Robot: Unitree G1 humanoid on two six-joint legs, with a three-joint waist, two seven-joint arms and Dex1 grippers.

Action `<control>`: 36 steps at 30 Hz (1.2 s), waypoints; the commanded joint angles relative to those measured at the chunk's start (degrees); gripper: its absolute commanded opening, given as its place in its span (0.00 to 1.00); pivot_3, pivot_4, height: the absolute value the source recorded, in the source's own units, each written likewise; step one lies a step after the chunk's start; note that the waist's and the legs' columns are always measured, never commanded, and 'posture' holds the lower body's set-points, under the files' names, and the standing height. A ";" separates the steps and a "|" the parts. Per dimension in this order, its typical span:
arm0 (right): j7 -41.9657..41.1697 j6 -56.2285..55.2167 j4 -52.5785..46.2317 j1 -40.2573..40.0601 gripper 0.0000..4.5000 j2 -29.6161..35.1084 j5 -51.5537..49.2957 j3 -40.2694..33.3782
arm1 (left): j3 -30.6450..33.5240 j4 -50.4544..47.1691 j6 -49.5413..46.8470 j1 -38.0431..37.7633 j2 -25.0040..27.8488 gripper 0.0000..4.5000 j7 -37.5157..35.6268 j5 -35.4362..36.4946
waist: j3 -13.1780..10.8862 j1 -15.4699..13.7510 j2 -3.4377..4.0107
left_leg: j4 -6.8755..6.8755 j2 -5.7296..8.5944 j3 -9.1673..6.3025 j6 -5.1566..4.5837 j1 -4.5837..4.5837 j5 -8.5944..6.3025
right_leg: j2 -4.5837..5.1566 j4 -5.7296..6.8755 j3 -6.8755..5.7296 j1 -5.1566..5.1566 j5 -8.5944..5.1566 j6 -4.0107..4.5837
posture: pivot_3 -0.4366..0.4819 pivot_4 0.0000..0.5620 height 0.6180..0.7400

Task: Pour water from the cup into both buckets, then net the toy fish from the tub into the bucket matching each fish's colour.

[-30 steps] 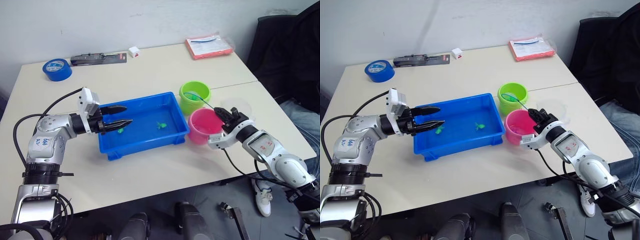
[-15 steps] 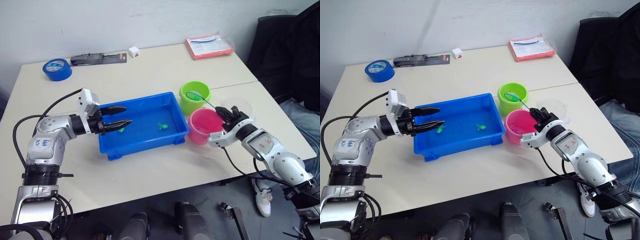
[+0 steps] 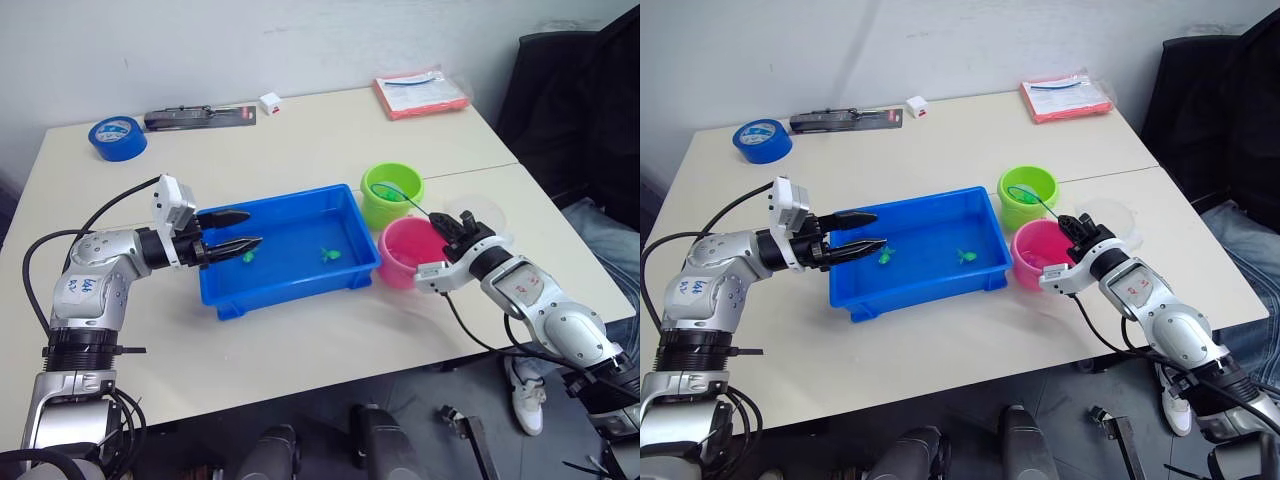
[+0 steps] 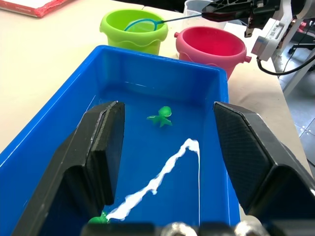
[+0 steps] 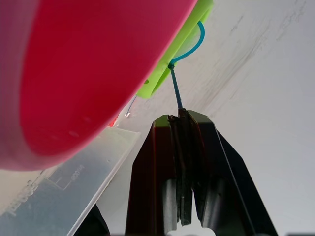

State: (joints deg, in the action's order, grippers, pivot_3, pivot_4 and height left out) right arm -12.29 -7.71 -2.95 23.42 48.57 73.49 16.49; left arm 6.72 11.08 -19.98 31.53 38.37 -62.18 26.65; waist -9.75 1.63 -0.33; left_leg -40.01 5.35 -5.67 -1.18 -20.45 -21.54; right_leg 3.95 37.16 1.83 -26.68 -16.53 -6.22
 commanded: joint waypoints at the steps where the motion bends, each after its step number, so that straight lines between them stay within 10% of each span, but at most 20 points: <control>1: 0.51 -1.34 -1.27 0.03 0.17 0.70 0.18 0.59 | 1.42 -2.60 0.04 -0.01 0.73 0.69 0.06 0.74 | 0.00 0.01 0.00 | 0.00 0.00 0.00 0.00 0.00 0.00 | 0.00 0.00 0.00 0.00 0.00 0.00 | 0.48 0.27 1.00; 22: -4.91 1.25 -11.38 1.04 0.17 2.62 -13.19 -10.67 | 2.43 -2.67 -0.14 -1.05 0.89 0.69 -0.06 1.14 | 0.00 0.00 0.00 | 0.00 0.00 0.00 0.00 0.00 0.00 | -0.01 0.05 0.02 0.00 0.00 0.00 | 0.48 0.27 1.00; 36: -50.82 22.16 -17.94 15.90 0.17 1.38 -62.71 -10.20 | 2.74 -1.80 -2.86 -0.68 5.33 0.69 -6.23 1.91 | 0.00 -0.10 0.00 | -0.05 -0.06 -0.10 0.01 0.02 -0.02 | 0.00 -0.19 0.05 0.13 0.00 -0.01 | 0.48 0.27 1.00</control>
State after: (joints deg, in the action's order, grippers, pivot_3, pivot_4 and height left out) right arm -57.42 11.48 -18.77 37.10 49.02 15.27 5.68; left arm 8.16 11.71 -22.59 31.01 42.43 -67.65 27.57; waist -9.75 1.53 -0.33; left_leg -40.03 5.28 -5.78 -1.17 -20.42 -21.56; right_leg 3.95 36.98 1.87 -26.55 -16.53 -6.22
